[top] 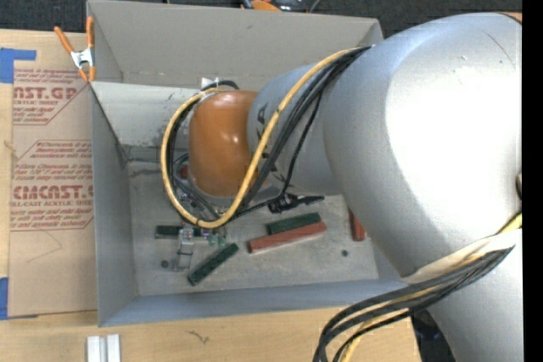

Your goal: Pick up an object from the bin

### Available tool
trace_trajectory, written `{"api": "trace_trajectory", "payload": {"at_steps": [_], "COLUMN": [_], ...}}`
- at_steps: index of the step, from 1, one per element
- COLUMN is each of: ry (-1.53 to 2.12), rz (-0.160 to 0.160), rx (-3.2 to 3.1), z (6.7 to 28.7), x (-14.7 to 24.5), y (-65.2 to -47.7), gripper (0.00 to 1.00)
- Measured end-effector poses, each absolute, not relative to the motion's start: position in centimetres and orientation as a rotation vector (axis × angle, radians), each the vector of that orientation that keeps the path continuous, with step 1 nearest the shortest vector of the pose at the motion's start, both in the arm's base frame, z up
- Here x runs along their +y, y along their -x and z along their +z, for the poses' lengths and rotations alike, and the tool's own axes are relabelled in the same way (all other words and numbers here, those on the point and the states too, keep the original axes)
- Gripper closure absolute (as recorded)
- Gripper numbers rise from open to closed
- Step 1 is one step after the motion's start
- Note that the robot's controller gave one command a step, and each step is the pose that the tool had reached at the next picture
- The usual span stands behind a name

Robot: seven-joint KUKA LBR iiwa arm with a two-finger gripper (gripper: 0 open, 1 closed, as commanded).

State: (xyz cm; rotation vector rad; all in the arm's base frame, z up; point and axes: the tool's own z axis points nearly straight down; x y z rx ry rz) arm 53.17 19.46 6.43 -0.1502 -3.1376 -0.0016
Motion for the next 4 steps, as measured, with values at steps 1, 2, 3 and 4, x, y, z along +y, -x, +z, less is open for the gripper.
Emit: {"api": "trace_trajectory", "payload": {"at_steps": [1, 2, 3, 4], "ry": [0.150, 0.150, 0.005, 0.006], "rz": [-0.002, -0.002, 0.001, -0.001], "rx": [-3.138, -3.139, -3.142, -3.142], "z": [6.43, 6.42, 6.95, 7.01], "x": [19.52, 19.57, 19.08, 19.10], "y": [-53.18, -53.19, -52.22, -52.27], "gripper": [0.00, 0.00, 0.00, 1.00]}}
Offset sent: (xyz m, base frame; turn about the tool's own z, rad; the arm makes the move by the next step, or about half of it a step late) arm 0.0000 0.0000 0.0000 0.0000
